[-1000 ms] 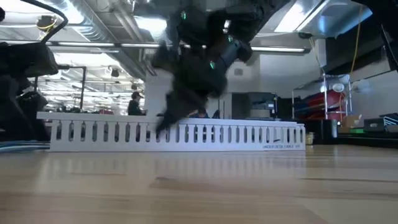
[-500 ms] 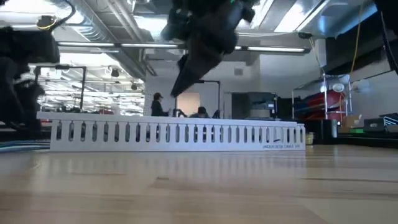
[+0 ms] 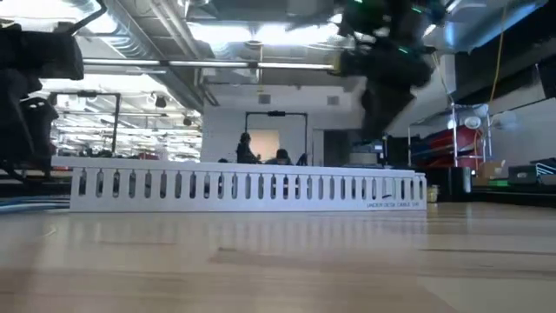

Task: Ziptie cables
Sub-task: Close the white cable duct

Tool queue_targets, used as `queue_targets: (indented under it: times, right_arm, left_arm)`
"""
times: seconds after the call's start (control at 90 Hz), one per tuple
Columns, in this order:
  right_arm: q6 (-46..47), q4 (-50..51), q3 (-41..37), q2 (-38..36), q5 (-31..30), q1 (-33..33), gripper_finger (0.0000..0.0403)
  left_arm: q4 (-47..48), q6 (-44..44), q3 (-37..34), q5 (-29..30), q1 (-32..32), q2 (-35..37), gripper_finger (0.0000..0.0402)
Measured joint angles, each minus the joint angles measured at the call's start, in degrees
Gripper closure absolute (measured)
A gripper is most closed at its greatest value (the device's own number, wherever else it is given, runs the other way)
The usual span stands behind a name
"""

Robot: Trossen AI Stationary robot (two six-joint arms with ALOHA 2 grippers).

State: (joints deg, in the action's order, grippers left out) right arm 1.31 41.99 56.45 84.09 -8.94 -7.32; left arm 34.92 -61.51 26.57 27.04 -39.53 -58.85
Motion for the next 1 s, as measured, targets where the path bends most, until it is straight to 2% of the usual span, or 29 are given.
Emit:
queue_targets:
  times: [0.133,0.422,0.6,0.722,1.0]
  right_arm:
    - [9.2,-0.5,-7.8,-4.8,-5.3,0.1,0.0072]
    - [23.9,0.2,-15.4,-5.4,-4.5,0.1,0.0072]
    - [27.6,-0.8,-18.8,-5.4,-3.8,0.1,0.0072]
    - [29.0,-5.3,-21.0,-5.4,-1.9,0.1,0.0072]
    - [30.7,-13.9,-24.3,-5.4,-2.0,0.2,0.0072]
  left_arm:
    - [0.0,1.6,0.0,0.1,1.0,0.0,0.0164]
    - [-0.1,3.6,0.0,0.2,2.9,0.0,0.0164]
    - [-0.7,3.7,-0.1,0.2,2.8,0.0,0.0164]
    - [-1.5,4.6,-0.1,0.5,2.8,0.0,0.0164]
    - [-1.0,4.7,-0.1,0.6,2.8,0.0,0.0164]
